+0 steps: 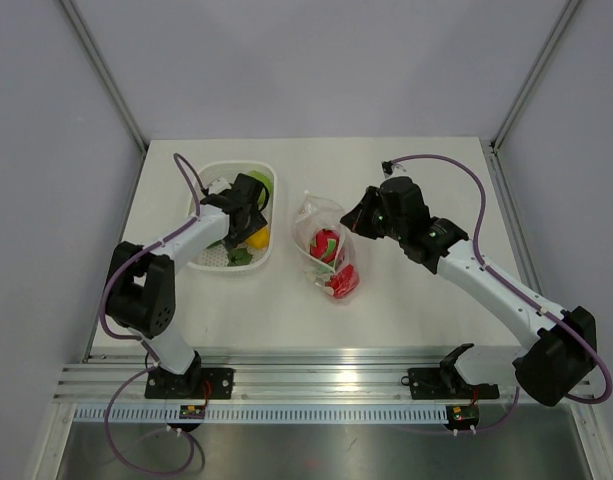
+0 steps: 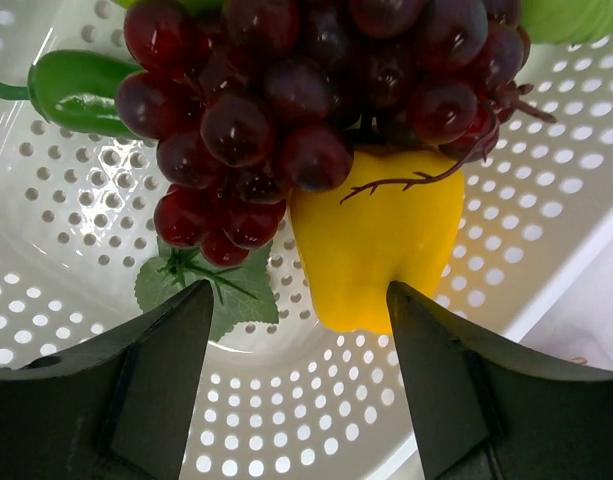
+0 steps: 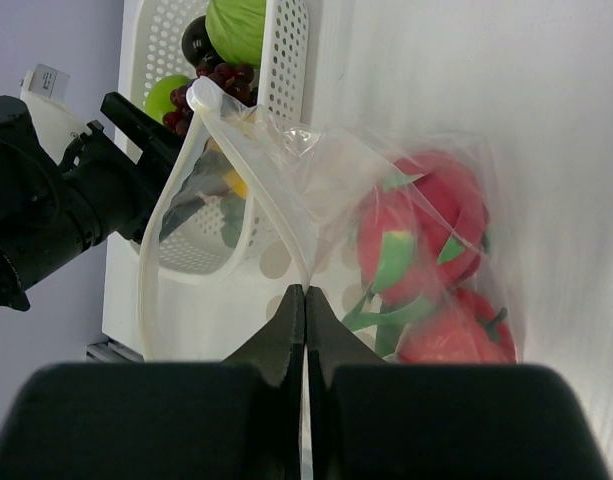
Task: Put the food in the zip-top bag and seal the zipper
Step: Pick up the fake vegetable from the bin.
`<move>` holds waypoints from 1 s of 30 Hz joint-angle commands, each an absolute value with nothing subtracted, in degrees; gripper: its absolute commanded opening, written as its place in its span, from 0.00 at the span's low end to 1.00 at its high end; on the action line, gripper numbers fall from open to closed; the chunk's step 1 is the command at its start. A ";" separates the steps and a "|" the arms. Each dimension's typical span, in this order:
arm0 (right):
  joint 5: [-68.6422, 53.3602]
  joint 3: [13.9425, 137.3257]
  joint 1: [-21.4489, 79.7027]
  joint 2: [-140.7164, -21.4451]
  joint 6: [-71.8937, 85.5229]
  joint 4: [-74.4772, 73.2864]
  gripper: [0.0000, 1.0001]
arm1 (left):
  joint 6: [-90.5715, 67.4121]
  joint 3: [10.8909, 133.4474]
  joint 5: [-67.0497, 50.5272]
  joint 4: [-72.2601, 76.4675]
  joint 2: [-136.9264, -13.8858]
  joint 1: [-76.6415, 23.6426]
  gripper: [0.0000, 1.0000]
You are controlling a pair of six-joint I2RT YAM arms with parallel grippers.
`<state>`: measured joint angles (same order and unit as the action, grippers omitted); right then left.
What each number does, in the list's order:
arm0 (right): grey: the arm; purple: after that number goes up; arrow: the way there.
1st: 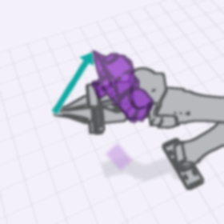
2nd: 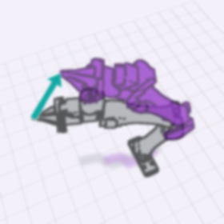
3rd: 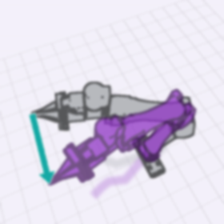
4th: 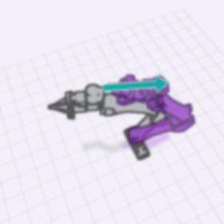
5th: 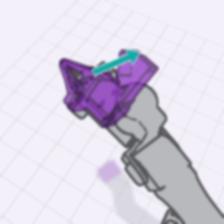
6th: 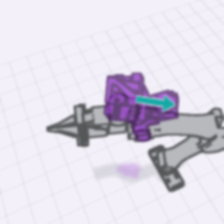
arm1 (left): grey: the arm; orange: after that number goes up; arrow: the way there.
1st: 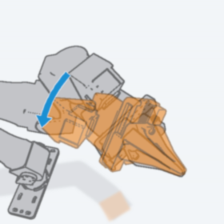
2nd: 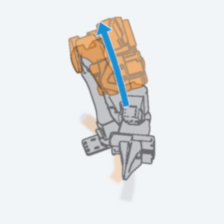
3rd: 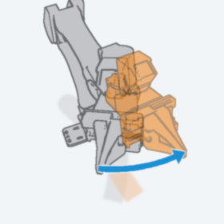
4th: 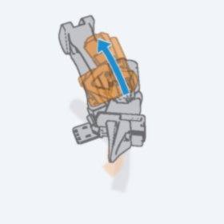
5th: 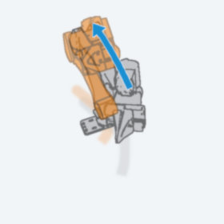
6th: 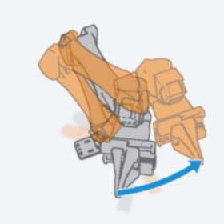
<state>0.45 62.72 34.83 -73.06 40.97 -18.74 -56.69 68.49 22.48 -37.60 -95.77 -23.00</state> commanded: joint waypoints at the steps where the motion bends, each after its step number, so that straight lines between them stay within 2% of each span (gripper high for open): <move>1: 0.26 64.77 35.33 -72.07 41.40 -17.75 0.00 | -59.85 71.11 26.72 -35.34 -95.63 -23.64 0.72; 8: -1.49 64.95 35.42 -72.77 41.57 -17.67 0.00 | -60.91 70.31 27.86 -33.14 -95.10 -25.31 0.72; 13: -1.58 64.86 35.68 -72.77 41.75 -17.75 0.00 | -61.17 70.40 27.42 -30.94 -96.15 -25.31 0.77; 22: -1.93 65.13 36.04 -72.95 41.66 -18.11 0.00 | -61.70 72.68 26.37 -30.67 -100.97 -25.40 0.74; 28: -1.93 65.22 36.39 -72.95 41.49 -18.46 0.00 | -61.52 73.21 27.42 -31.20 -102.39 -25.40 0.81; 30: -1.85 65.22 36.39 -73.04 41.48 -18.63 0.00 | -61.00 73.04 27.60 -31.11 -102.30 -25.40 0.78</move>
